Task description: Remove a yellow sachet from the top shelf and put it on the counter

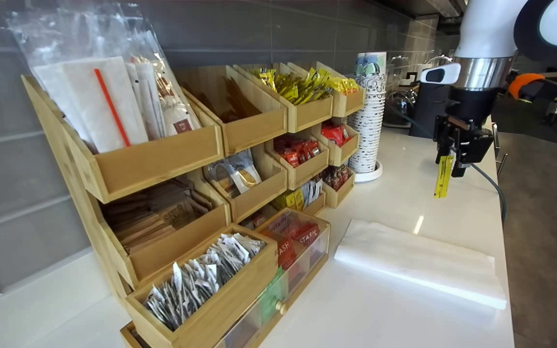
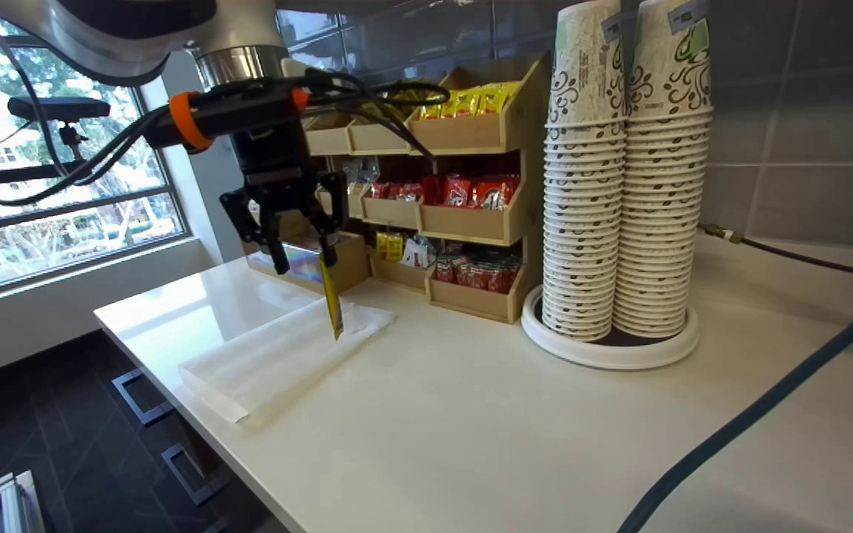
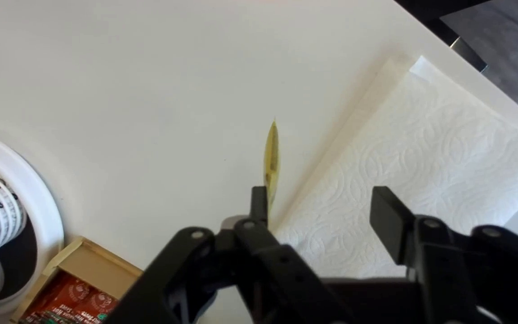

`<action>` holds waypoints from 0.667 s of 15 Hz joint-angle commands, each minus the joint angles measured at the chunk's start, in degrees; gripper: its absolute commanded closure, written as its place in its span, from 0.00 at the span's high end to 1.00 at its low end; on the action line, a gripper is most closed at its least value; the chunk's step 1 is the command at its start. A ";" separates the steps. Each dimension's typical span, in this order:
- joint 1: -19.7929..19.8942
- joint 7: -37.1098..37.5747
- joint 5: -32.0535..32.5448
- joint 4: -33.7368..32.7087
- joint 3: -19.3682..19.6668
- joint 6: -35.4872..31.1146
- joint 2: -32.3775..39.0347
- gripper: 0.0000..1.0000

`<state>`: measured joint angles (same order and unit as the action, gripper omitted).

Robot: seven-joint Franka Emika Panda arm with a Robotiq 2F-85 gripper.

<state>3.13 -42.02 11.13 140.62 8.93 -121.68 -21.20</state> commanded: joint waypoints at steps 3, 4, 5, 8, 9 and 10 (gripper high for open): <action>-2.11 -1.27 -5.20 -1.34 0.92 1.56 -0.30 1.00; -2.78 -2.07 -7.80 -1.58 1.38 1.75 -0.50 1.00; -3.71 -3.50 -11.60 -1.94 2.11 2.31 -0.67 1.00; -3.68 -2.97 -12.36 -2.14 1.53 1.09 -0.36 1.00; -3.39 -2.39 -11.77 -2.27 1.16 1.03 -0.22 1.00; -3.19 -2.08 -11.20 -2.25 0.91 0.74 -0.07 1.00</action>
<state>0.32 -43.60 1.01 139.11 9.64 -121.25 -21.30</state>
